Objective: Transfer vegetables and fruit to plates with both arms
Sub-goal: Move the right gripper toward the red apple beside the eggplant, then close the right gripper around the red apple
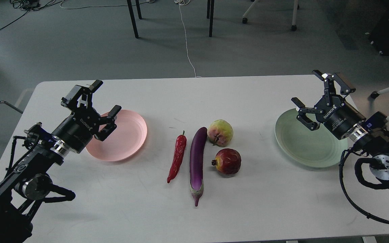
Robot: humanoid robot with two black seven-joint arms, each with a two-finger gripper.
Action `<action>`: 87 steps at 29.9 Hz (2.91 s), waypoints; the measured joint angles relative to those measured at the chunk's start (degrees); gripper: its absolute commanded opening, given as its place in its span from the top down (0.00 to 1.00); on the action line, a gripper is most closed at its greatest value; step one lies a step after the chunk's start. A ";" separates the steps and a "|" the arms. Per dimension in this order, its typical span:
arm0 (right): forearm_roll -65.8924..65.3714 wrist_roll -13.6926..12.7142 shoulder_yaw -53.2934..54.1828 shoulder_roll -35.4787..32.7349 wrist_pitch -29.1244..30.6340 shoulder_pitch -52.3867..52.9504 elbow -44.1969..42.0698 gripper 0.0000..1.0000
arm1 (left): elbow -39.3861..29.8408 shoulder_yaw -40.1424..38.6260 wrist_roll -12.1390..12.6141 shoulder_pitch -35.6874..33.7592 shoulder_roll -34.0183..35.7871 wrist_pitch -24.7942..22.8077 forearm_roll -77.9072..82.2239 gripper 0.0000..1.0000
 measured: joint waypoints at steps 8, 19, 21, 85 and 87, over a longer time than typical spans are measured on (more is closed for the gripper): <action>-2.19 0.11 0.13 -1.64 0.00 1.45 2.21 0.01 | -0.19 -0.19 0.13 0.06 0.31 -0.01 -0.73 0.01; -50.53 0.74 -11.15 -10.80 0.03 24.25 18.56 0.01 | -0.13 -0.37 0.06 -0.62 1.83 -0.01 -2.05 0.01; -57.64 0.85 -15.85 -10.56 0.03 29.36 20.41 0.01 | -0.26 -0.37 -0.01 -0.63 1.99 -0.01 -2.07 0.01; -91.44 0.88 -51.98 22.30 -0.02 46.41 4.29 0.43 | -0.97 -1.70 -0.12 -0.63 1.86 0.00 -2.23 0.01; -91.43 0.89 -52.29 22.29 -0.02 46.63 4.28 0.44 | -0.99 -1.76 -0.12 -0.63 1.85 0.00 -2.23 0.01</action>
